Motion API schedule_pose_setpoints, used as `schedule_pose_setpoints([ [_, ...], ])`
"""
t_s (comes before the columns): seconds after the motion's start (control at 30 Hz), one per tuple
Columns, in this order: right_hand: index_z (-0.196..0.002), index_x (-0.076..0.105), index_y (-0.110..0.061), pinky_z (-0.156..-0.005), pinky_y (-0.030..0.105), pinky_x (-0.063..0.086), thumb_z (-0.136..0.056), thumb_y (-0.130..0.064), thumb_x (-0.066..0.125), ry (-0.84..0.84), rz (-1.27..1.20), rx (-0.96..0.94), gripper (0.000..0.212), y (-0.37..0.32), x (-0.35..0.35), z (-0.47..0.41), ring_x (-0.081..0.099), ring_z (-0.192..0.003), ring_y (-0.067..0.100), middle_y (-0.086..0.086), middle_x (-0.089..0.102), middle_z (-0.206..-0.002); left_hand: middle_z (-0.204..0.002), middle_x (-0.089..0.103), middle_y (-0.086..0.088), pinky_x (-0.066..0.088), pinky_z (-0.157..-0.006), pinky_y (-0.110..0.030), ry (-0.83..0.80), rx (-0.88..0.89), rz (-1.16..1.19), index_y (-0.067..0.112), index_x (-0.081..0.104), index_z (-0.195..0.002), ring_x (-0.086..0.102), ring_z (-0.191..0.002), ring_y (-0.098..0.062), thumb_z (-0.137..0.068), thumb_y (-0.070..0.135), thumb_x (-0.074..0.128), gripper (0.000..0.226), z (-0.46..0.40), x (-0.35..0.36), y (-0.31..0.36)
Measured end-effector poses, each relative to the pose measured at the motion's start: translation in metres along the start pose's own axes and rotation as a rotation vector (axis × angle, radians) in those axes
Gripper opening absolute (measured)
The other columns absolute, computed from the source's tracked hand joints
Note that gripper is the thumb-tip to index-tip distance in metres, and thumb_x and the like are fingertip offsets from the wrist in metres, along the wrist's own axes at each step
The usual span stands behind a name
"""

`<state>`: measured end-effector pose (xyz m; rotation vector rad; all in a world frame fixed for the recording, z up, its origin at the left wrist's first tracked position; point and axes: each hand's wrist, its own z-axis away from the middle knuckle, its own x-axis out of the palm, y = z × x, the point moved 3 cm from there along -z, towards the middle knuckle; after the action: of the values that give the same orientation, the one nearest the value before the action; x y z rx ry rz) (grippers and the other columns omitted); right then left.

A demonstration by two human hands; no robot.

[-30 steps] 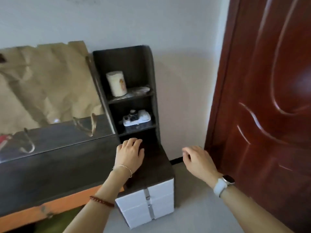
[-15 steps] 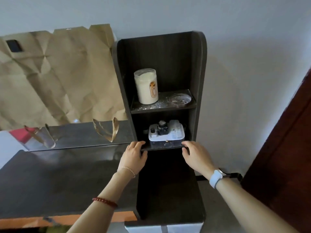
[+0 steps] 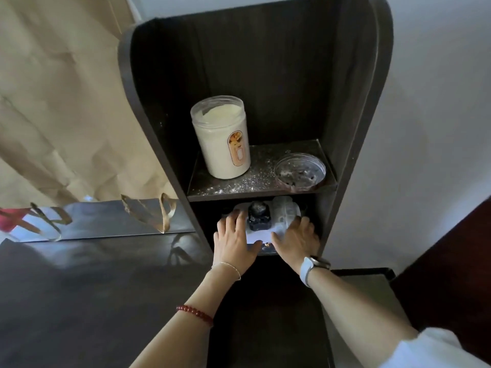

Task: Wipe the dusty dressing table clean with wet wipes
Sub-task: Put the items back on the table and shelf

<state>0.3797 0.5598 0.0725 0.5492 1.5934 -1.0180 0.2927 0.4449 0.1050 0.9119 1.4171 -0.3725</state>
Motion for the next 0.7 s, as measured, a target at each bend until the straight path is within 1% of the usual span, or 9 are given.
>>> schedule_pose_setpoints([
  [0.13,-0.118,0.045,0.002,-0.084,0.035,0.041,-0.079,-0.037,0.056,-0.011,-0.151,0.123,0.056,0.001,-0.002,0.01,0.045,-0.108,0.032,0.016,0.045,-0.117,-0.14,0.03,-0.005,0.027,-0.101,-0.043,-0.086,-0.003,-0.091,0.016,0.018,-0.139,0.025,-0.128,-0.028,-0.078,0.046,0.06,0.08,-0.033,0.015,0.008],
  [0.23,-0.11,0.049,-0.003,-0.083,0.031,0.045,-0.076,-0.029,0.056,0.043,-0.308,0.071,0.043,0.017,-0.005,0.036,0.048,-0.1,0.027,0.011,0.045,-0.109,-0.138,0.036,-0.006,0.026,-0.101,-0.045,-0.167,-0.027,-0.124,0.017,0.025,-0.136,0.025,-0.129,-0.027,-0.078,0.042,0.061,0.073,-0.051,0.023,0.011],
  [0.3,-0.115,0.046,-0.008,-0.08,0.021,0.044,-0.078,-0.024,0.056,0.06,-0.392,0.025,0.042,0.031,-0.006,0.055,0.047,-0.101,0.02,0.005,0.04,-0.113,-0.137,0.04,-0.007,0.025,-0.101,-0.043,-0.159,-0.033,-0.114,0.02,0.031,-0.134,0.025,-0.13,-0.026,-0.077,0.04,0.062,0.068,-0.06,0.024,0.008],
  [0.4,-0.127,0.04,-0.011,-0.072,0.005,0.037,-0.082,-0.023,0.059,0.064,-0.452,-0.003,0.051,0.051,-0.006,0.079,0.044,-0.099,0.01,-0.003,0.032,-0.113,-0.135,0.045,-0.008,0.023,-0.101,-0.045,-0.111,0.007,-0.072,0.021,0.039,-0.13,0.027,-0.13,-0.027,-0.071,0.041,0.067,0.068,-0.066,0.025,0.004],
  [0.47,-0.129,0.04,-0.009,-0.07,0.0,0.037,-0.083,-0.023,0.061,0.063,-0.486,0.003,0.053,0.065,-0.004,0.092,0.044,-0.096,0.007,-0.005,0.03,-0.112,-0.124,0.053,-0.013,0.026,-0.096,-0.046,-0.02,0.08,-0.021,0.015,0.049,-0.121,0.039,-0.122,-0.032,-0.065,0.036,0.074,0.065,-0.063,0.025,0.003],
  [0.53,-0.128,0.042,-0.006,-0.071,0.0,0.041,-0.081,-0.027,0.062,0.072,-0.51,-0.003,0.055,0.076,-0.002,0.103,0.046,-0.095,0.006,-0.004,0.033,-0.114,-0.098,0.062,-0.015,0.038,-0.083,-0.048,0.088,0.225,-0.019,0.012,0.057,-0.103,0.057,-0.098,-0.036,-0.05,0.028,0.083,0.062,-0.055,0.025,0.004],
  [0.57,-0.127,0.044,-0.006,-0.071,0.002,0.043,-0.079,-0.034,0.059,0.079,-0.517,-0.006,0.057,0.082,0.0,0.109,0.048,-0.095,0.007,-0.003,0.035,-0.114,-0.089,0.063,-0.013,0.043,-0.075,-0.046,0.133,0.295,-0.034,0.014,0.055,-0.097,0.062,-0.085,-0.035,-0.042,0.027,0.086,0.065,-0.047,0.024,0.004],
  [0.63,-0.126,0.047,-0.006,-0.07,0.007,0.048,-0.076,-0.047,0.049,0.086,-0.531,-0.006,0.064,0.09,0.006,0.119,0.051,-0.096,0.009,-0.001,0.039,-0.113,-0.087,0.063,-0.009,0.044,-0.07,-0.04,0.198,0.423,-0.018,0.019,0.047,-0.098,0.064,-0.077,-0.03,-0.038,0.028,0.088,0.073,-0.03,0.022,0.006],
  [0.7,-0.125,0.05,-0.008,-0.067,0.009,0.05,-0.076,-0.051,0.042,0.069,-0.523,0.004,0.066,0.097,0.015,0.129,0.053,-0.092,0.009,-0.002,0.041,-0.112,-0.095,0.063,-0.008,0.033,-0.074,-0.036,0.241,0.503,0.04,0.019,0.045,-0.102,0.063,-0.082,-0.026,-0.049,0.031,0.083,0.066,-0.009,0.018,0.008],
])
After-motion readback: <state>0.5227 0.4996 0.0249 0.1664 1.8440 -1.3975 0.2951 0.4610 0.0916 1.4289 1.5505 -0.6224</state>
